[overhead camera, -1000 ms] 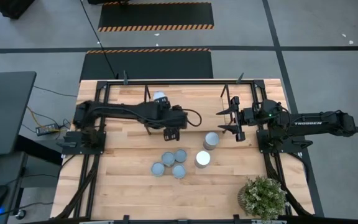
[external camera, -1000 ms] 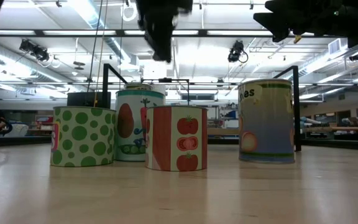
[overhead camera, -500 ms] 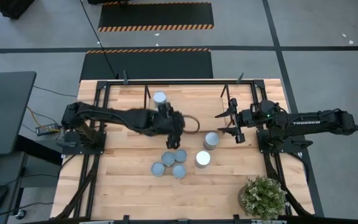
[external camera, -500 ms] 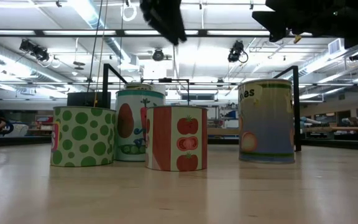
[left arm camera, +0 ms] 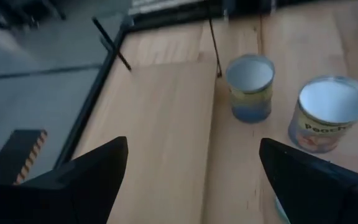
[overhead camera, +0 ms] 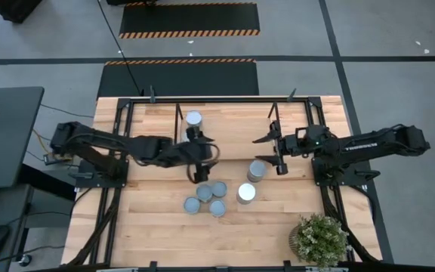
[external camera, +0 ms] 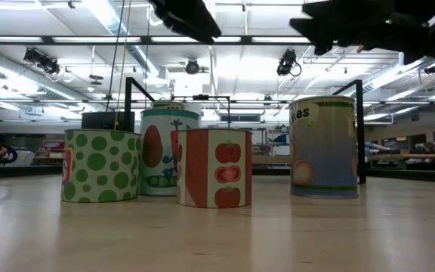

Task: Pick and place cans onto a shelf
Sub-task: Put the canned peas on the shelf

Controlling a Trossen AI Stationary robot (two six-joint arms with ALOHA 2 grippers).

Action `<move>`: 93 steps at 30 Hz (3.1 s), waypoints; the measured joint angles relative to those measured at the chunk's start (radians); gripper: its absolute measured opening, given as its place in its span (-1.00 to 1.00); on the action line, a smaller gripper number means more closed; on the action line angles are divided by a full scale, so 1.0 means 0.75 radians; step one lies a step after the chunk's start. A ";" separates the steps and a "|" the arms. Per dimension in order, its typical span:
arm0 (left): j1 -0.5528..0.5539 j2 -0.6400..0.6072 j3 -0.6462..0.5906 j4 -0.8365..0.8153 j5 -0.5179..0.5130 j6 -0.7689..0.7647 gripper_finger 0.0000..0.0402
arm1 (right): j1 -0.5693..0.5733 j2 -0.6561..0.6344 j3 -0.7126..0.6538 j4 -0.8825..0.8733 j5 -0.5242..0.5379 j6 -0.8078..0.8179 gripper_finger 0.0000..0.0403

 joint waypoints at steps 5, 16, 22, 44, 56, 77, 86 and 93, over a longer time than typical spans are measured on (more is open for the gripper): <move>0.010 -0.179 -0.237 0.330 0.017 0.141 0.84 | 0.038 0.126 0.130 -0.151 0.134 0.021 0.22; 0.038 -0.473 -0.643 0.866 0.072 0.201 0.84 | 0.074 0.319 0.408 -0.472 0.313 0.068 0.22; 0.026 -0.605 -0.819 1.020 0.090 0.192 0.84 | 0.115 0.365 0.480 -0.515 0.331 0.156 0.22; 0.026 -1.047 -1.232 1.239 0.066 0.087 0.84 | 0.413 0.437 0.820 -1.532 0.765 0.239 0.34; 0.026 -1.029 -1.231 1.218 0.067 -0.025 0.84 | 0.401 0.542 0.875 -1.816 0.734 0.311 0.85; 0.026 -1.024 -1.231 1.186 0.067 -0.085 0.84 | 0.370 0.751 1.036 -2.104 0.594 0.262 0.96; 0.026 -1.024 -1.230 1.178 0.067 -0.086 0.84 | 0.369 0.762 1.035 -2.154 0.555 0.263 0.89; 0.026 -1.024 -1.230 1.178 0.067 -0.086 0.84 | 0.364 0.762 1.035 -2.181 0.543 0.276 0.83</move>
